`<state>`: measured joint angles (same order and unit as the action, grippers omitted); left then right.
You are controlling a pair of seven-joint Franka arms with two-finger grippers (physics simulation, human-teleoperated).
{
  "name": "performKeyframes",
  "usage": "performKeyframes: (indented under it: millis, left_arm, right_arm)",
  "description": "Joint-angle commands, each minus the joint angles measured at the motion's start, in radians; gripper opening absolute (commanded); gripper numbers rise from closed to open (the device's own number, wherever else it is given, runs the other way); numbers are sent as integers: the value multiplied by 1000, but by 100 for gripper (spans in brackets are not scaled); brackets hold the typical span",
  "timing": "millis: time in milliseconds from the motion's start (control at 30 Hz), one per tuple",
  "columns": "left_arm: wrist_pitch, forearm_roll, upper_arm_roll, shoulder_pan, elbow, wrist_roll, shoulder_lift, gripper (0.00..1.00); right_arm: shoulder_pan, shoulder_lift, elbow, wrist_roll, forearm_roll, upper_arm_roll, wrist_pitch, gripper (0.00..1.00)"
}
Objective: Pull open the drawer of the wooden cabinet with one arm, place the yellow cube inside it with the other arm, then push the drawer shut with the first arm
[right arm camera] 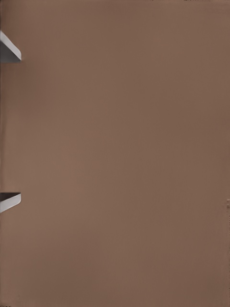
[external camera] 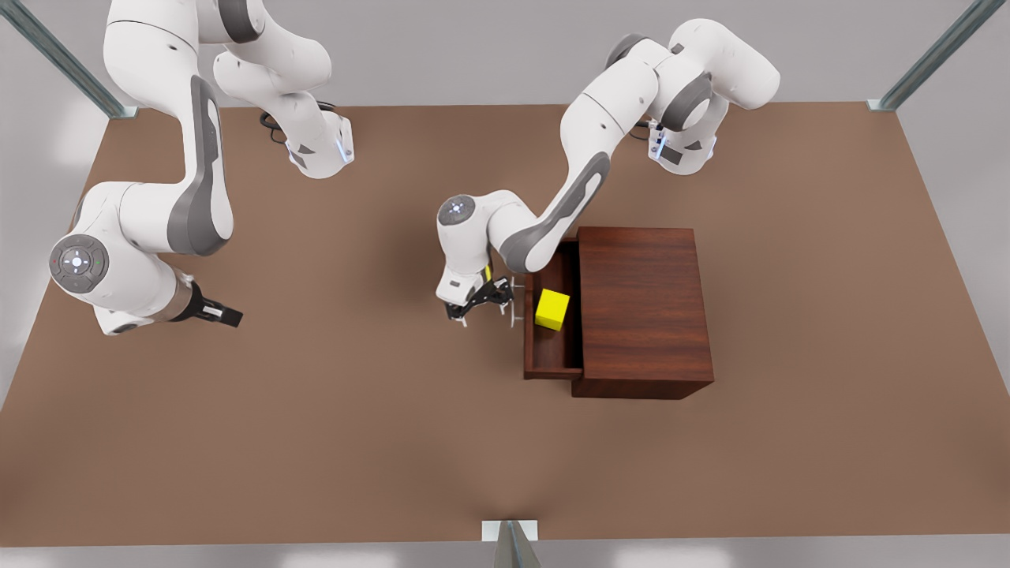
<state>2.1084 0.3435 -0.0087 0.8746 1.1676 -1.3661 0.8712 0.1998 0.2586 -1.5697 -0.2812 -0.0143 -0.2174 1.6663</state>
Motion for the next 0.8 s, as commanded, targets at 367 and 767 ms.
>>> performKeyframes:
  millis: [367, 767]
  left_arm:
    - [-24, -1, 12, -28, 81, 15, -61, 100]
    - [-30, -11, 12, -80, 167, 197, -116, 100]
  right_arm:
    - [0, -1, 5, 200, -1, 0, 0, 100]
    - [0, -1, 7, 200, -3, 0, 0, 100]
